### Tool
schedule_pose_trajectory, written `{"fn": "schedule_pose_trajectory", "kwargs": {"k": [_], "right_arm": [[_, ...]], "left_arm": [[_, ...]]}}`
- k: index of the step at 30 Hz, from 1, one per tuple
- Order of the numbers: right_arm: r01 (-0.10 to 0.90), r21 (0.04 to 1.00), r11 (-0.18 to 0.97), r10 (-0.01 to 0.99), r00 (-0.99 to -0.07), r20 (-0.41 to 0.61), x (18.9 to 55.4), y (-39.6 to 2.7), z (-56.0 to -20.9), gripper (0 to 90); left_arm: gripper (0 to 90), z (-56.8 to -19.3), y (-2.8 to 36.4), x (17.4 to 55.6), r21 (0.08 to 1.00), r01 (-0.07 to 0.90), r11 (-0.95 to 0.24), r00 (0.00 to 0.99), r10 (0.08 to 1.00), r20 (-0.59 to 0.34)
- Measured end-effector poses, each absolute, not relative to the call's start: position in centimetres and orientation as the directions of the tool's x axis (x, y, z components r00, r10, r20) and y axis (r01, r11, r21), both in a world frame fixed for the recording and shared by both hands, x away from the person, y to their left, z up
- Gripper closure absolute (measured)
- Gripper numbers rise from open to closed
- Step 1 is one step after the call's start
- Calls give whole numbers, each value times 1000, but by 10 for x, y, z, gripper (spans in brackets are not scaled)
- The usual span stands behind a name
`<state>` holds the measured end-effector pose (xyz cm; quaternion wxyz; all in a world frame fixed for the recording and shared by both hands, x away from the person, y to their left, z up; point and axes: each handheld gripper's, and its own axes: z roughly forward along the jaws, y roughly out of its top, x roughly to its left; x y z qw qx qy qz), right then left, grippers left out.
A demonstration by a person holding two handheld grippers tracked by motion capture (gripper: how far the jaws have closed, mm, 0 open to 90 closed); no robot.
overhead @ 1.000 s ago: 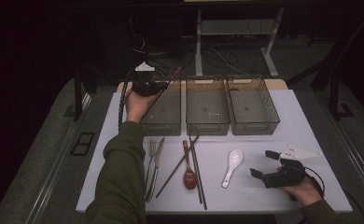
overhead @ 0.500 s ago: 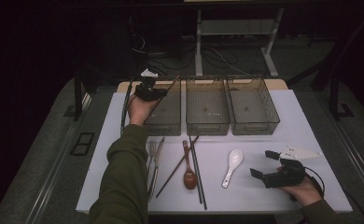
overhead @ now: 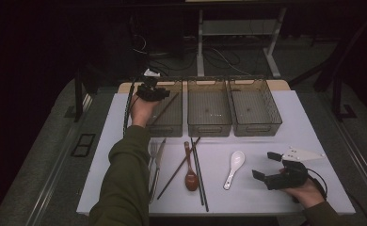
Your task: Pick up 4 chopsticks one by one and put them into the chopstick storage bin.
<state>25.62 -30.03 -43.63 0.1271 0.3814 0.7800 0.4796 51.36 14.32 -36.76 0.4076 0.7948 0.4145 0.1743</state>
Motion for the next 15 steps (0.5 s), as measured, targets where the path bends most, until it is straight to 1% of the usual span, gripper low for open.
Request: {"fn": "schedule_pose_trajectory", "kwargs": {"k": [10, 12, 13, 15], "right_arm": [[473, 844, 254, 719, -676, 162, 256, -300, -437, 27], [473, 843, 254, 719, -675, 162, 256, -300, -437, 27], [473, 843, 256, 719, -676, 161, 256, -300, -437, 27], [473, 843, 256, 720, -675, 160, 256, -300, -437, 26]], "left_arm": [[569, -348, 142, 498, 812, 498, -305, 621, 778, -89], [560, -344, 141, 493, 809, 493, -321, 636, 767, -83], [546, -343, 140, 491, 814, 491, -310, 638, 764, -95], [517, -340, 139, 488, 813, 482, -327, 654, 751, -86]]}}
